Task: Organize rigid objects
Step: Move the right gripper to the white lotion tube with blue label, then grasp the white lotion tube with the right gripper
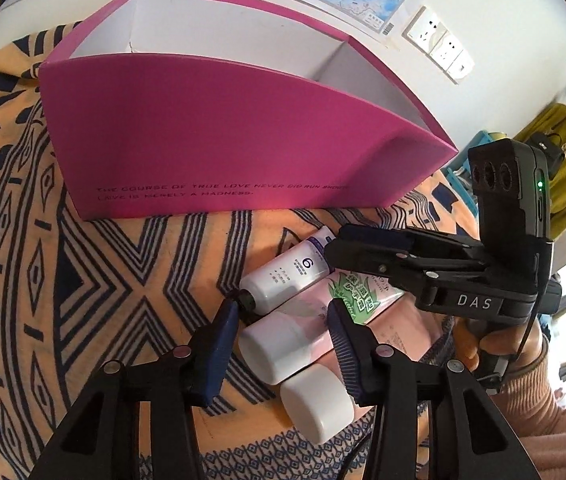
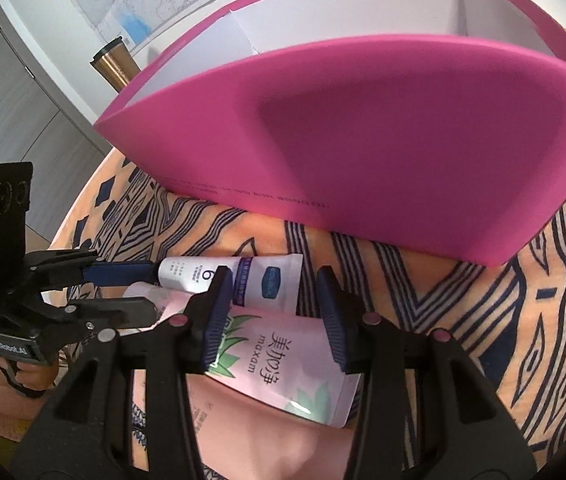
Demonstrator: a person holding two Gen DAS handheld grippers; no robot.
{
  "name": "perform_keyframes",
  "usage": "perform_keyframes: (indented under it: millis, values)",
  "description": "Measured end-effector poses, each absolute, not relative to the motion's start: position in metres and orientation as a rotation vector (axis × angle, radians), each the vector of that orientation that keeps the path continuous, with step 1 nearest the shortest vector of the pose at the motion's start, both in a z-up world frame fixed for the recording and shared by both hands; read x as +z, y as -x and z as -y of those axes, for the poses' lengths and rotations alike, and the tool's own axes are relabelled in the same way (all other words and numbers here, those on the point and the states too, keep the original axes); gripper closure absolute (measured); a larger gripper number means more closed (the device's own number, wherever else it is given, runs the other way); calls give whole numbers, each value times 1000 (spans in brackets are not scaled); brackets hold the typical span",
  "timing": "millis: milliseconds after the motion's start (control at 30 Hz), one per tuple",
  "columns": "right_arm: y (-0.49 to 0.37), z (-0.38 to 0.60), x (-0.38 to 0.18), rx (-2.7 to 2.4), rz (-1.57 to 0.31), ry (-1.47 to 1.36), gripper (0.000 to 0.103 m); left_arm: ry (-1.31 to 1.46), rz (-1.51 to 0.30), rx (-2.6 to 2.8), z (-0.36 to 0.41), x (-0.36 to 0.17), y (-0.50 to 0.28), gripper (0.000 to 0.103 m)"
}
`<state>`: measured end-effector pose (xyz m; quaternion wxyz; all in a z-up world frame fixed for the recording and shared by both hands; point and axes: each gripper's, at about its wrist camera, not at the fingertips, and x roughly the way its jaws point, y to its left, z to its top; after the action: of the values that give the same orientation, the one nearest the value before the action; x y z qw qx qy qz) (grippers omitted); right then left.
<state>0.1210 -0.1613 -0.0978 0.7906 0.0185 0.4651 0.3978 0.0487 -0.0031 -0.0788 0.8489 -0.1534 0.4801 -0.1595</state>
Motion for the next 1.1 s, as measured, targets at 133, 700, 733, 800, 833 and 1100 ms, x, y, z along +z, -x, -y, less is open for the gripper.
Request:
perform_keyframes:
  millis: [133, 700, 733, 800, 833, 1100]
  values:
    - [-120, 160, -99, 867, -1002, -51, 56, 313, -1013, -334, 7, -79, -52, 56]
    - [-111, 169, -95, 858, -966, -90, 55, 278, -982, -323, 13, -70, -52, 52]
    - [-110, 170, -93, 859, -960, -92, 55, 277, -978, -324, 13, -69, -52, 52]
    - [-108, 174, -88, 861, -949, -94, 55, 272, -968, -330, 13, -65, -51, 52]
    - [-107, 176, -86, 860, -943, -96, 55, 270, -963, -333, 13, -63, -51, 52]
    - [-98, 195, -69, 845, -896, -105, 55, 244, -911, -367, 22, -42, -49, 52]
